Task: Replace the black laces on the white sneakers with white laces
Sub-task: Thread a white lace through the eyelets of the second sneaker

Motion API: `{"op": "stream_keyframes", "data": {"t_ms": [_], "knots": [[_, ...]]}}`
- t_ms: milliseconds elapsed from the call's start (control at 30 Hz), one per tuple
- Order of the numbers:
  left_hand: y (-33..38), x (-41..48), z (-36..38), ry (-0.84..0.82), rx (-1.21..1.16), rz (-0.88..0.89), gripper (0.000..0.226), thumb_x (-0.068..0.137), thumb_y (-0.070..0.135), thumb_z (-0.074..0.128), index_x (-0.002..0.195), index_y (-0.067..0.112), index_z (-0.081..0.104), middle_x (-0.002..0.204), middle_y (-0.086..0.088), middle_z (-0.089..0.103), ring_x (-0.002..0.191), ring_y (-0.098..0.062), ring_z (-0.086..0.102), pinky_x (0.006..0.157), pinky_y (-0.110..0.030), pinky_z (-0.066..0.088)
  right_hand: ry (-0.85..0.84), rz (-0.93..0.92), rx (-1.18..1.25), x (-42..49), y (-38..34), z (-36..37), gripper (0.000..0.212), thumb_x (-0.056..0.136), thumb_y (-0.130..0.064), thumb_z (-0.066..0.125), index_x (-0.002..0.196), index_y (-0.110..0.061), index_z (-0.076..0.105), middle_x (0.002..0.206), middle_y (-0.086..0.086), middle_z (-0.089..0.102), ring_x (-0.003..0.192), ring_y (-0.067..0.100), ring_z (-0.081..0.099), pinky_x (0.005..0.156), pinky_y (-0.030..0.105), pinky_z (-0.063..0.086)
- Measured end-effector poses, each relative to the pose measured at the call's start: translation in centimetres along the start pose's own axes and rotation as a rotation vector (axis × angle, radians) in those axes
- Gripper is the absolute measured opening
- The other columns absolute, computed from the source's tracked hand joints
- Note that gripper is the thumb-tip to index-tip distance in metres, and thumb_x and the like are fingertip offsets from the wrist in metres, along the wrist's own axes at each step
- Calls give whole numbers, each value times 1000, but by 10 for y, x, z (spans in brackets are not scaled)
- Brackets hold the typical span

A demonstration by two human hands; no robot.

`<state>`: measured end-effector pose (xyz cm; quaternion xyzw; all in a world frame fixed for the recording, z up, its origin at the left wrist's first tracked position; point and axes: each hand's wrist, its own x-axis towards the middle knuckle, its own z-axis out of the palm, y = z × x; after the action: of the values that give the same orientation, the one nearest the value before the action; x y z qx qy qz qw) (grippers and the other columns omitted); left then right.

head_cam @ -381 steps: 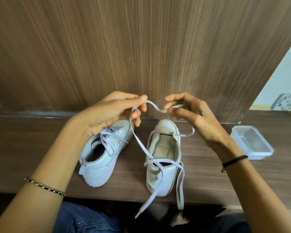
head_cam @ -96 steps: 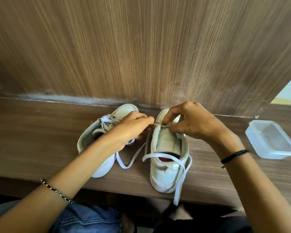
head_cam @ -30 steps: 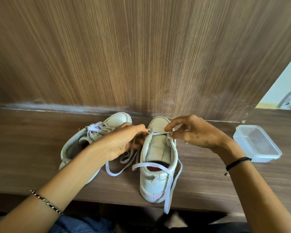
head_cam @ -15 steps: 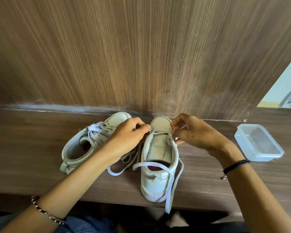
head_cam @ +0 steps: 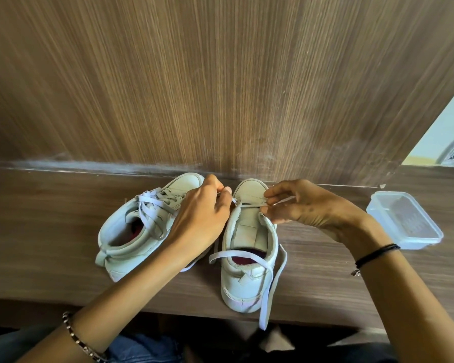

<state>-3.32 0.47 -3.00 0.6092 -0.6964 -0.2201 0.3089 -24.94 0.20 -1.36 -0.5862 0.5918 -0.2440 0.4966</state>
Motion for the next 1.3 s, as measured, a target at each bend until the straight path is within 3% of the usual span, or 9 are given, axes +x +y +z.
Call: {"op": "stream_keyframes", "data": {"t_ms": [233,367,533,633,733,867,1000,1100,1300], "knots": [[-4,3,-7,-83,-51,-34,24,105,39,48,95,20,58,57,10,47,49,-5,43,47,-22,32,-13,-21,14,-1,-1,0,43,84,-16,84,122,-14,66,118,4,66,98,16,72,72,15,56],[0,5,-10,-114,4,-7,25,107,40,40,100,20,54,85,7,69,61,-5,51,52,-18,34,27,-47,-104,6,2,4,40,84,-26,85,119,-22,66,117,-2,65,109,14,65,94,29,55],[3,2,-10,-101,55,60,27,109,35,39,105,13,53,64,10,47,56,0,48,54,-11,37,23,-45,-102,8,1,4,39,83,-22,85,118,-21,67,116,0,65,108,15,64,95,31,55],[0,9,-18,-226,-100,-7,24,108,35,44,102,16,57,64,16,65,62,7,59,58,-11,43,16,-50,-98,8,-1,4,41,83,-20,85,119,-22,67,117,-3,66,107,15,66,83,24,55],[-1,17,-27,-353,-290,-123,20,105,29,52,95,14,59,80,11,76,78,-11,73,66,-35,58,2,-51,-88,6,-3,1,39,85,-17,84,120,-21,66,117,-3,66,102,16,69,75,18,55],[-2,14,-33,-388,74,-88,29,101,31,51,80,12,58,50,12,57,52,-2,56,53,-22,39,7,-62,-93,3,-5,0,34,86,-17,82,116,-19,68,115,-2,67,101,18,69,72,17,58],[-6,16,-30,-462,296,-61,25,96,27,51,76,13,54,65,-1,53,63,-19,47,60,-32,35,9,-87,-117,3,-5,-1,32,86,-18,82,115,-20,69,113,-2,68,101,14,67,74,18,56],[-3,18,-25,-350,392,2,13,100,26,53,96,18,61,89,3,63,81,-20,59,66,-35,43,10,-98,-127,3,-5,0,30,86,-18,82,113,-21,70,112,-3,68,101,13,67,77,21,57],[-6,33,-11,-376,122,-6,16,106,32,50,113,24,62,112,4,66,106,-16,60,91,-36,47,30,-117,-144,2,-6,0,25,86,-19,82,109,-21,72,110,-2,70,100,17,69,87,32,59]]}}
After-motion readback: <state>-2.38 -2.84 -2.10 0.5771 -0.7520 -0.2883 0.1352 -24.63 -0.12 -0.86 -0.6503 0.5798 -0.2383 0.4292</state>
